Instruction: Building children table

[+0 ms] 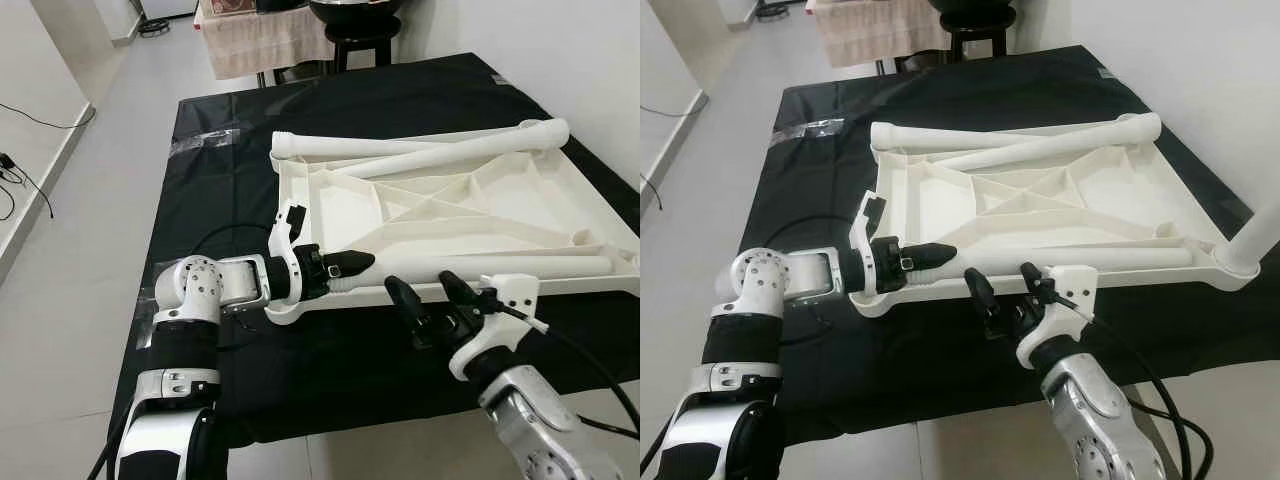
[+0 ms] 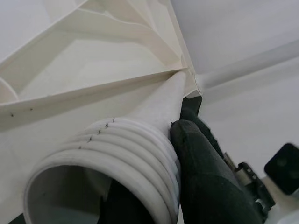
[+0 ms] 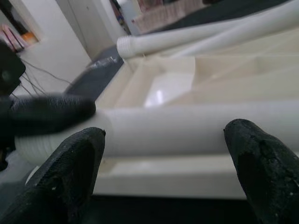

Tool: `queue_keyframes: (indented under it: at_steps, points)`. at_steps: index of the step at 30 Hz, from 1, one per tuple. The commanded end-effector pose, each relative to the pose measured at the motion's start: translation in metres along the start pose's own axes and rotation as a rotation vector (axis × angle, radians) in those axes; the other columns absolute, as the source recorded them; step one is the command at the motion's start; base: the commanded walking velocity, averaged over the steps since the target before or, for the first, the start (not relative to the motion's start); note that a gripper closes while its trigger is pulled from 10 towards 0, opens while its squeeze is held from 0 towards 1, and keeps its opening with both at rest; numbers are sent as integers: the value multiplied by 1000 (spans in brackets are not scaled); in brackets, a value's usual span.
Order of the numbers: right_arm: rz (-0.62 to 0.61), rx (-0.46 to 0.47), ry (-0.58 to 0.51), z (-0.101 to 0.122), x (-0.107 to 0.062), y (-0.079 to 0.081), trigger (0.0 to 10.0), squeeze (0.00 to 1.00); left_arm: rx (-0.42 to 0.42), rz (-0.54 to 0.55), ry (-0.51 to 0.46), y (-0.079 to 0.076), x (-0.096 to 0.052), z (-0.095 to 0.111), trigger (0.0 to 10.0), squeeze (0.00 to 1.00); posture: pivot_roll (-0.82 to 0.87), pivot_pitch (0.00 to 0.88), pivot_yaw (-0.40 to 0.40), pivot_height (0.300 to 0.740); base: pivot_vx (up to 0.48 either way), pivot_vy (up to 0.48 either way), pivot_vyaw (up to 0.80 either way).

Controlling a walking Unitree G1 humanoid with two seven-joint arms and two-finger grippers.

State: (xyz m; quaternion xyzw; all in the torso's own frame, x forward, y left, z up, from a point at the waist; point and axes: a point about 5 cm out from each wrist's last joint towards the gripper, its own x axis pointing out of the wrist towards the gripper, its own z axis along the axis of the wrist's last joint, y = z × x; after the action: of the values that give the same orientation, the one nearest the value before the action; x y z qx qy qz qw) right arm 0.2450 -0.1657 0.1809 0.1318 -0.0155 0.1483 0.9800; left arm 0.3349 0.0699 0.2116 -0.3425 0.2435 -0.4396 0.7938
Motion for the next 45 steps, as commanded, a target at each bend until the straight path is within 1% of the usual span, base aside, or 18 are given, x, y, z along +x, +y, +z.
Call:
queue_keyframes:
  at_steps: [1, 3, 4, 6, 9, 13, 14, 16, 17, 23, 26, 28, 29, 30, 31, 35, 39, 45]
  points:
    - [-6, 80, -34, 8, 1, -7, 10000, 0, 49, -4, -109, -4, -12, 14, 0, 0, -198, 105, 61, 740, 0, 0, 0]
    - [45, 198, -118, 25, 5, -9, 10000, 0, 95, -22, -155, -9, -22, 20, 0, 0, -193, 95, 60, 740, 0, 0, 0]
    - [166, 286, -202, 45, 4, -6, 10000, 0, 162, -42, -210, -16, -38, 26, 0, 0, -191, 83, 58, 740, 0, 0, 0]
    - [242, 332, -247, 56, 3, -4, 10000, 0, 209, -55, -248, -20, -48, 29, 0, 0, -182, 72, 49, 740, 0, 0, 0]
    - [283, 361, -271, 61, 2, -4, 10000, 0, 239, -63, -273, -22, -55, 32, 0, 0, -182, 72, 49, 740, 0, 0, 0]
    - [408, 392, -294, 67, 3, 1, 10000, 0, 306, -73, -389, -32, -83, 41, 0, 0, -158, 43, 32, 740, 0, 0, 0]
    - [413, 393, -292, 67, 4, 1, 10000, 0, 309, -73, -397, -32, -84, 41, 0, 0, -153, 37, 27, 740, 0, 0, 0]
    - [454, 403, -277, 65, 5, 6, 10000, 0, 336, -106, -439, -39, -93, 42, 0, 0, -144, 32, 21, 740, 0, 0, 0]
    - [478, 400, -258, 62, 6, 9, 10000, 0, 346, -156, -470, -45, -99, 41, 0, 0, -136, 25, 13, 740, 0, 0, 0]
    - [497, 418, -221, 57, 10, 13, 10000, 0, 353, -244, -493, -53, -105, 35, 0, 0, -132, 20, 7, 740, 0, 0, 0]
    - [551, 470, -192, 54, 16, 23, 10000, 0, 379, -416, -457, -62, -114, 17, 0, 0, -129, 14, 5, 740, 0, 0, 0]
    - [567, 482, -193, 55, 17, 25, 10000, 0, 389, -447, -438, -63, -116, 11, 0, 0, -127, 10, 4, 740, 0, 0, 0]
    - [634, 528, -224, 60, 16, 31, 10000, 0, 379, -487, -410, -61, -118, 1, 0, 0, -126, 8, 6, 740, 0, 0, 0]
    - [634, 528, -224, 60, 16, 31, 10000, 0, 379, -487, -410, -61, -118, 1, 0, 0, -126, 8, 6, 740, 0, 0, 0]
    - [714, 552, -249, 67, 12, 37, 10000, 0, 368, -510, -404, -60, -120, -4, 0, 0, -126, 8, 6, 740, 0, 0, 0]
    - [786, 549, -256, 71, 8, 43, 10000, 0, 353, -503, -407, -58, -121, -7, 0, 0, -126, 9, 7, 740, 0, 0, 0]
    - [818, 549, -261, 74, 8, 48, 10000, 0, 343, -501, -409, -58, -119, -8, 0, 0, -126, 9, 6, 740, 0, 0, 0]
    - [837, 526, -224, 69, 15, 61, 10000, 0, 314, -549, -396, -63, -107, -16, 0, 0, -120, 8, 6, 740, 0, 0, 0]
